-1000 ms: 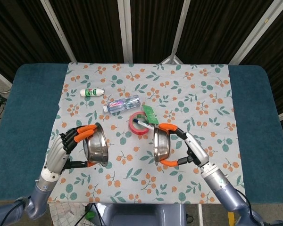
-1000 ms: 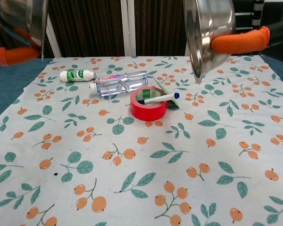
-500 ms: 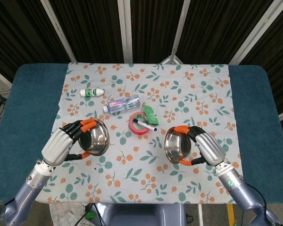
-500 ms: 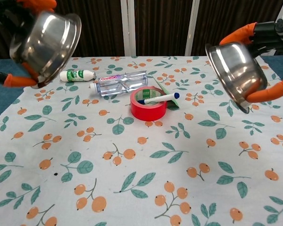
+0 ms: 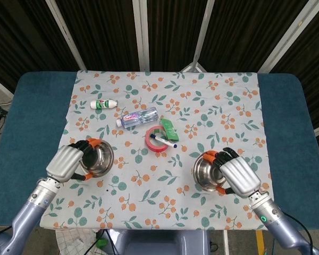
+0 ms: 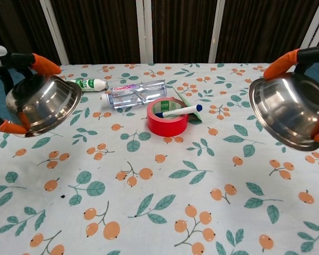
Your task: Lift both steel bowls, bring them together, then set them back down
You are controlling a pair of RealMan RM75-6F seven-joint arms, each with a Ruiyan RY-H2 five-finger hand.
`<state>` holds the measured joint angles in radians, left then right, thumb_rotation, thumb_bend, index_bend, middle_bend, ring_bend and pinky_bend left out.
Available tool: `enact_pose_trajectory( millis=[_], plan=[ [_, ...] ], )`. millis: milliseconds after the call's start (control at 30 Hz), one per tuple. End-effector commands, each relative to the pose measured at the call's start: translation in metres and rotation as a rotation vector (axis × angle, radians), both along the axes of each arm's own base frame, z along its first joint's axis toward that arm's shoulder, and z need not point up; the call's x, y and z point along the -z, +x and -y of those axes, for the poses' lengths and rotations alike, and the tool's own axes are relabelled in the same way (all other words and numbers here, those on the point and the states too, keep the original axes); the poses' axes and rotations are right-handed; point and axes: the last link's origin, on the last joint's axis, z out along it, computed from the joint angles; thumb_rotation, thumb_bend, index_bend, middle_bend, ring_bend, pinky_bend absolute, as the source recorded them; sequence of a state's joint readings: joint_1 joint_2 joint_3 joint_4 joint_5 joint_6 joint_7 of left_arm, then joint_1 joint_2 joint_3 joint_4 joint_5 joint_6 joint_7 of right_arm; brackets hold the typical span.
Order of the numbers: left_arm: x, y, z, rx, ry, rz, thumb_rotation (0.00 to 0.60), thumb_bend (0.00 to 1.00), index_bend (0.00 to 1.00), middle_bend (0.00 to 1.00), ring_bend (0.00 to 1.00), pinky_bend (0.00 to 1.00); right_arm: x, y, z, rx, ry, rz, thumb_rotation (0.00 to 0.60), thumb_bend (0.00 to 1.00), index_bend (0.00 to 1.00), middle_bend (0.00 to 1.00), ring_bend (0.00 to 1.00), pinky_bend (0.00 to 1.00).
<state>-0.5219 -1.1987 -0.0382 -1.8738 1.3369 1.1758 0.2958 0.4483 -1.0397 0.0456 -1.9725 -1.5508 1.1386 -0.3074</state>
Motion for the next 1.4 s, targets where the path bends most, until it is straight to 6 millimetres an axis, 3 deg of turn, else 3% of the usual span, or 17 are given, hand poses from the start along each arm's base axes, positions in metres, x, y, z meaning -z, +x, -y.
enact_pose_trajectory(
  millis=[33,633,1067,1400],
  plan=[
    [0.003,0.003,0.002,-0.018,-0.028,-0.019,0.600,0.00,0.17,0.23,0.26,0.43,0.008,0.004,-0.007,0.013,0.044,-0.045,0.600,0.07,0.57,0.33,0.51,0.20],
    [0.033,-0.003,-0.004,-0.120,-0.112,-0.156,0.600,0.00,0.16,0.24,0.26,0.43,0.070,0.018,0.009,0.033,0.081,-0.181,0.600,0.07,0.57,0.33,0.51,0.20],
    [0.047,-0.004,-0.009,-0.104,-0.123,-0.193,0.600,0.00,0.15,0.20,0.25,0.43,0.073,0.014,0.017,0.071,0.056,-0.258,0.600,0.07,0.57,0.33,0.46,0.18],
    [0.057,0.000,-0.001,-0.073,-0.157,-0.159,0.600,0.00,0.12,0.12,0.20,0.42,0.071,0.004,0.020,0.141,0.071,-0.334,0.600,0.07,0.46,0.33,0.38,0.12]
  ],
)
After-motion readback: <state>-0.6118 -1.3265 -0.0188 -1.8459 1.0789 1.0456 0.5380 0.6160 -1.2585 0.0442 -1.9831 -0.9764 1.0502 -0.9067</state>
